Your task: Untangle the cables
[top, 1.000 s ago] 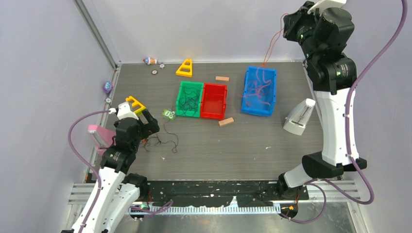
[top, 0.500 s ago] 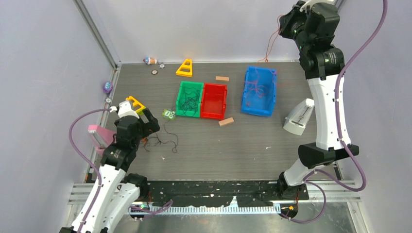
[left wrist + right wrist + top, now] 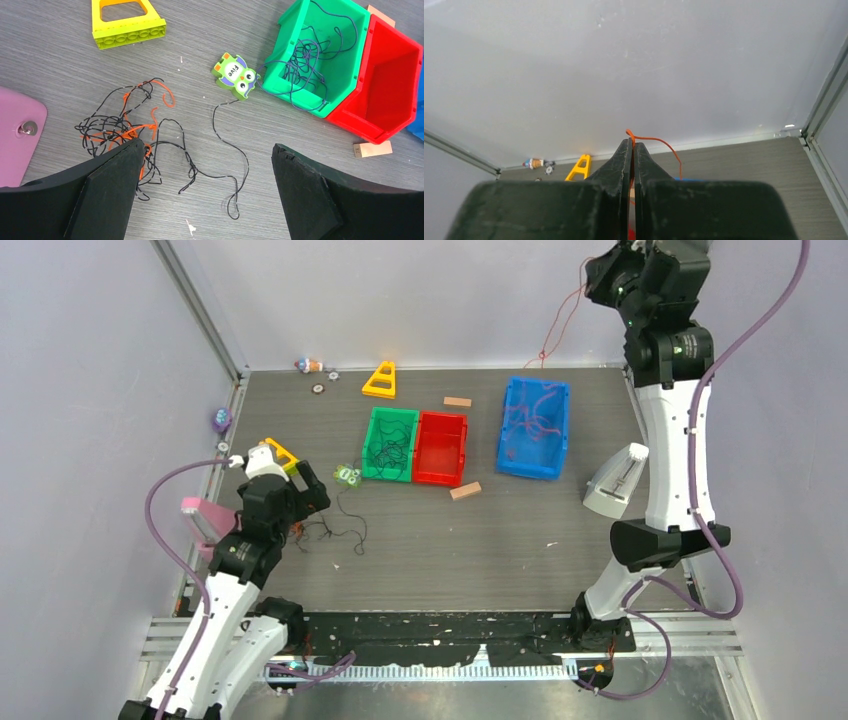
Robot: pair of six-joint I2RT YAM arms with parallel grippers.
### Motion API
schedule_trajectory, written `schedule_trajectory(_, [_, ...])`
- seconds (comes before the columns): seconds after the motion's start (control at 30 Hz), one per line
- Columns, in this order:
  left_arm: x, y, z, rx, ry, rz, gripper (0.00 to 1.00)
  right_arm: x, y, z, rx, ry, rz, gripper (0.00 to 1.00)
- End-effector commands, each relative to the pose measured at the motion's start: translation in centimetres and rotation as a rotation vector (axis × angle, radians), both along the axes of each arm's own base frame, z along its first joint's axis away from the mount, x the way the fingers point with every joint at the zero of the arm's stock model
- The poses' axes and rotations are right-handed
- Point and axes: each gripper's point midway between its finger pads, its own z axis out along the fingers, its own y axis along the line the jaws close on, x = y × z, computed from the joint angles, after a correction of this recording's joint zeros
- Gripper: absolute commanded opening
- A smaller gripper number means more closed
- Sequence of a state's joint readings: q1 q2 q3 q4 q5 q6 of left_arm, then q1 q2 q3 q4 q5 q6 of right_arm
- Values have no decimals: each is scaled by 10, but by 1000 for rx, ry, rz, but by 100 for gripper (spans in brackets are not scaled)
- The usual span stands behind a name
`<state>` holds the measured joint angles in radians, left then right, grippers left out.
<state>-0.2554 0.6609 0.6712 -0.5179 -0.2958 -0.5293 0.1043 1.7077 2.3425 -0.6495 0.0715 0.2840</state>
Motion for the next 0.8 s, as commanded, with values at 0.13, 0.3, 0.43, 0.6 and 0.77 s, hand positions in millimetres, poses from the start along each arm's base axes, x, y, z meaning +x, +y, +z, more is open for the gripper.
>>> schedule_trajectory(0.13, [8, -3, 26, 2, -65, -14, 100, -38, -21, 93, 64, -277, -14, 5])
schedule_trajectory(0.3, [8, -4, 26, 3, -66, -18, 100, -39, -30, 98, 80, -295, -24, 5])
schedule_trajectory(0.43, [8, -4, 27, 2, -67, -19, 100, -33, -20, 83, 84, -260, 29, 5])
schedule_trajectory(0.6, [7, -5, 26, 1, -65, -22, 100, -20, -6, 58, 83, -203, 106, 5])
schedule_trajectory(0.77, [7, -5, 22, 1, -60, -22, 100, -5, 2, 22, 103, -108, 143, 5])
